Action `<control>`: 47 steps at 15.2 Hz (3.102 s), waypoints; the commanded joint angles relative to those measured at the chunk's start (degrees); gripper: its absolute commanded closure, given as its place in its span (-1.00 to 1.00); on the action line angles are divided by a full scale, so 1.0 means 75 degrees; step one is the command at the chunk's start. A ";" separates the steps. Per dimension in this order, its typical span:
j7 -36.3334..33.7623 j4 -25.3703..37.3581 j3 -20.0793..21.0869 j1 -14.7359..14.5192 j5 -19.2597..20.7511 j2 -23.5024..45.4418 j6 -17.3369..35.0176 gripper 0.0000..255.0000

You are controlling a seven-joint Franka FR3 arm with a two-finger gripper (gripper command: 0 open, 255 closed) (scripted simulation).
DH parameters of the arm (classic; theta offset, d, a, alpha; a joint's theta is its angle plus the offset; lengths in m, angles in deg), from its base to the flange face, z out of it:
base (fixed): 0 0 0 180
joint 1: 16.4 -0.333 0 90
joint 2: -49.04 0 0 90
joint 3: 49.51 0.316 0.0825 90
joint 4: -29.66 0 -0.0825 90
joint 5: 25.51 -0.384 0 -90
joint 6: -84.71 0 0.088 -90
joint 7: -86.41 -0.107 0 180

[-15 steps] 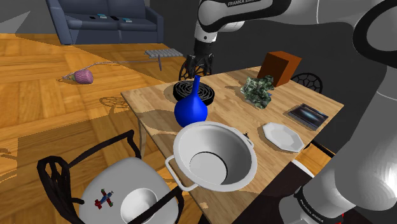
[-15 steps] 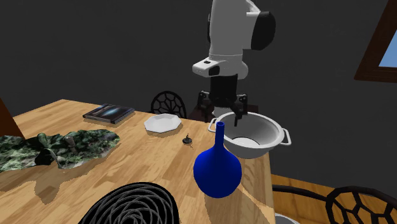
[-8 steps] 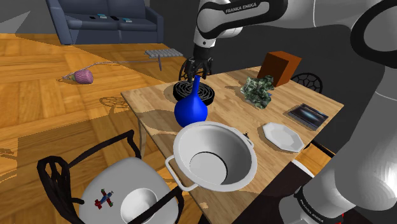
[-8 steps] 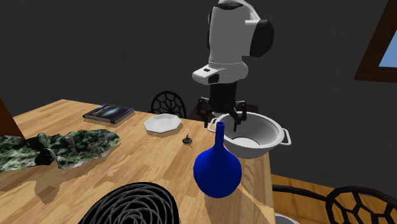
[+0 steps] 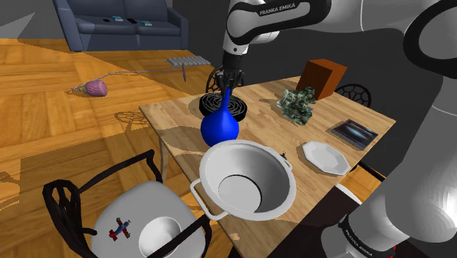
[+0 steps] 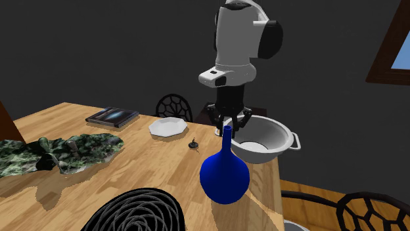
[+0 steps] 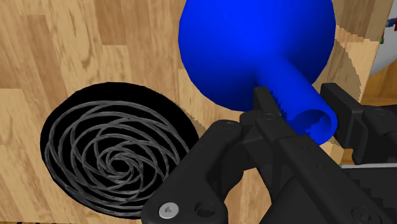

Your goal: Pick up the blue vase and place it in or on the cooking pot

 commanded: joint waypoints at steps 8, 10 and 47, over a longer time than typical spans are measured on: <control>0.0004 0.0225 0.0002 0.0000 -0.0006 -0.0061 -0.0287 1.00; 0.0005 0.0386 0.0003 0.0000 -0.0009 -0.0093 -0.0482 1.00; -0.0192 0.4058 0.0090 -0.0165 -0.0002 -0.0238 -0.4298 1.00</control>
